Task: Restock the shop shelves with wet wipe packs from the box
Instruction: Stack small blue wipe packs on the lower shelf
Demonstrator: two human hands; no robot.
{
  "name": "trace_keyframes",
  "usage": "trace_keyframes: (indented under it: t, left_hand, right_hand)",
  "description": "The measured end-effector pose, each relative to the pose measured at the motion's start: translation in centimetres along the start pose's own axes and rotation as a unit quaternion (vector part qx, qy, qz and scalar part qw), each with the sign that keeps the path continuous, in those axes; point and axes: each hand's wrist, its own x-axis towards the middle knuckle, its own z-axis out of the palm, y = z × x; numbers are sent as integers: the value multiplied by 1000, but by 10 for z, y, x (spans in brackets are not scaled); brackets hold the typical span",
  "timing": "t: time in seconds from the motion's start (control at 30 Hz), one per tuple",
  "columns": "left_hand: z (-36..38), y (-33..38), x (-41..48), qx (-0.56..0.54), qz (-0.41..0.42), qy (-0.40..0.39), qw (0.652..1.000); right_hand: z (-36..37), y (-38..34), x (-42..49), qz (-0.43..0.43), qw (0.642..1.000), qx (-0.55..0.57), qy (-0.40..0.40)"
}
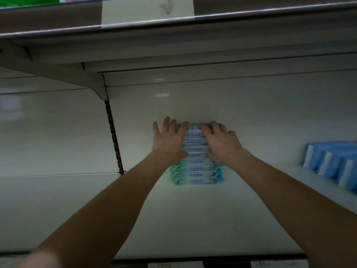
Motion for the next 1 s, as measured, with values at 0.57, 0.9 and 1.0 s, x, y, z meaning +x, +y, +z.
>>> trace_keyframes:
  t: [0.57, 0.9, 1.0]
  left_hand:
    - [-34, -2, -13, -41, -27, 14, 999]
    - [-62, -54, -70, 1, -144, -50, 988]
    - [-75, -74, -100, 19, -194, -64, 979]
  right_hand:
    - [-51, -39, -1, -62, 998, -30, -13]
    - [-76, -120, -11, -150, 987, 34, -36]
    - [-86, -150, -15, -199, 978, 60, -30]
